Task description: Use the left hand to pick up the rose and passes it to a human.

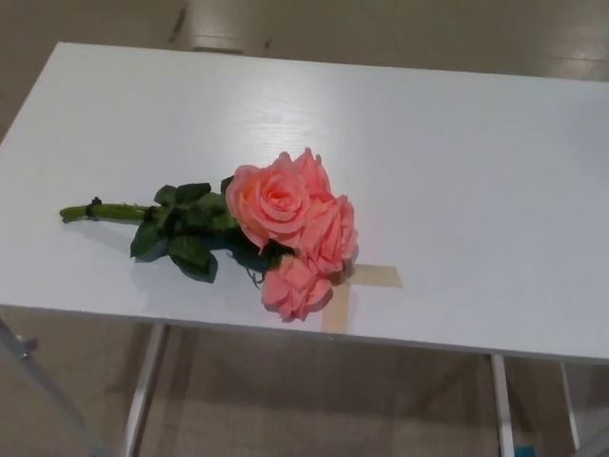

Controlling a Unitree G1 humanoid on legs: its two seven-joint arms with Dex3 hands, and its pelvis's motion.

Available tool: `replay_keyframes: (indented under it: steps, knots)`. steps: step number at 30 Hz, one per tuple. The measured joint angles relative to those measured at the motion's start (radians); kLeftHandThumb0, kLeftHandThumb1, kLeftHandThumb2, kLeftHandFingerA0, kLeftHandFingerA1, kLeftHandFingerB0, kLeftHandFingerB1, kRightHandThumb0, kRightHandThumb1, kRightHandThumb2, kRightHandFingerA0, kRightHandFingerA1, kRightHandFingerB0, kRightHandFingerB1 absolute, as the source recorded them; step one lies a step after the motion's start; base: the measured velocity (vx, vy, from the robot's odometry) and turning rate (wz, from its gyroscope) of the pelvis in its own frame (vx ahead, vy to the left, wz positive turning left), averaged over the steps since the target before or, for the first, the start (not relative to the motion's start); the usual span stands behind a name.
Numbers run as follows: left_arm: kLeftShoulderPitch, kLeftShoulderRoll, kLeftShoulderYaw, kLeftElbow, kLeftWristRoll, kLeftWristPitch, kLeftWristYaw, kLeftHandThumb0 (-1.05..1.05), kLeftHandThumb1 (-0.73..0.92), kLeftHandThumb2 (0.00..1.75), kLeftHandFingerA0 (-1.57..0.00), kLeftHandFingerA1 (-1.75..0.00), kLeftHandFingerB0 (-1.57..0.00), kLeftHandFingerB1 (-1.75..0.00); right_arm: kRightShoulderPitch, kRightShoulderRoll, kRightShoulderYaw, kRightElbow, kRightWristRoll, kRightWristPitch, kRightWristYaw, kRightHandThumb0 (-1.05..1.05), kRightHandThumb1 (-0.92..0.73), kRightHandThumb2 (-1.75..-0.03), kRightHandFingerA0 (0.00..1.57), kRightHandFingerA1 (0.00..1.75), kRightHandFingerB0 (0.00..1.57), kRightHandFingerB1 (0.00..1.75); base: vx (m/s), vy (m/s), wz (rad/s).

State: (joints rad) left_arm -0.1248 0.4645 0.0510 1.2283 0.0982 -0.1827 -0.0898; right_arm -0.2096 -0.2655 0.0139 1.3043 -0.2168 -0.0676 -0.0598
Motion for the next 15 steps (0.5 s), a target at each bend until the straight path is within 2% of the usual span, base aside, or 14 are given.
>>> replay_keyframes:
  steps: [5,6,7,11,12,13,14,15]
  knots:
    - [-0.001,0.0,0.001,0.012,0.0,-0.019,-0.004,-0.34,0.64,0.6,-0.5,-0.38,-0.37,-0.34,0.0,0.0,0.0,0.01,-0.001,-0.006,-0.005,-0.26,-0.69,-0.6,0.69,0.45,0.51,0.38,0.0,0.0,0.0]
    - [-0.001,0.0,0.001,0.015,0.001,-0.022,-0.004,-0.37,0.62,0.58,-0.42,-0.36,-0.31,-0.32,0.0,0.0,0.0,0.012,-0.001,-0.007,-0.006,-0.26,-0.69,-0.6,0.69,0.45,0.51,0.38,0.0,0.0,0.0]
    - [-0.001,0.0,0.001,0.016,0.001,-0.025,-0.005,-0.45,0.51,0.68,-0.32,-0.41,-0.23,-0.37,0.0,0.0,0.0,0.013,-0.001,-0.008,-0.006,-0.26,-0.69,-0.6,0.69,0.45,0.51,0.38,0.0,0.0,0.0]
    - [0.0,0.0,-0.002,0.013,0.001,-0.044,-0.013,-0.45,0.51,0.68,-0.32,-0.41,-0.23,-0.37,0.0,0.0,0.002,0.014,-0.003,-0.011,-0.008,-0.26,-0.69,-0.6,0.69,0.45,0.51,0.38,0.0,0.0,0.0]
    - [-0.001,0.0,-0.002,0.013,0.001,-0.047,-0.014,-0.29,0.33,0.87,0.0,-0.47,0.0,-0.48,0.0,0.0,0.003,0.014,-0.003,-0.011,-0.008,-0.26,-0.7,-0.6,0.68,0.44,0.51,0.38,0.0,0.0,0.0]
    - [0.003,0.001,-0.004,0.002,0.001,-0.053,-0.019,-0.54,0.39,0.67,-0.1,-0.38,-0.06,-0.2,0.0,0.0,0.003,0.014,-0.003,-0.012,-0.008,-0.26,-0.7,-0.6,0.68,0.44,0.51,0.38,0.0,0.0,0.0]
    - [0.012,0.003,-0.007,-0.022,0.001,-0.063,-0.031,-0.54,0.39,0.67,-0.1,-0.38,-0.06,-0.2,0.0,0.0,0.003,0.014,-0.003,-0.013,-0.008,-0.26,-0.7,-0.6,0.68,0.44,0.51,0.38,0.0,0.0,0.0]
    - [0.025,0.006,-0.009,-0.06,-0.001,-0.081,-0.049,-0.49,0.46,0.54,-0.12,-0.3,-0.02,-0.21,0.0,0.0,0.003,0.015,-0.004,-0.014,-0.008,-0.26,-0.7,-0.6,0.68,0.44,0.51,0.38,0.0,0.0,0.0]
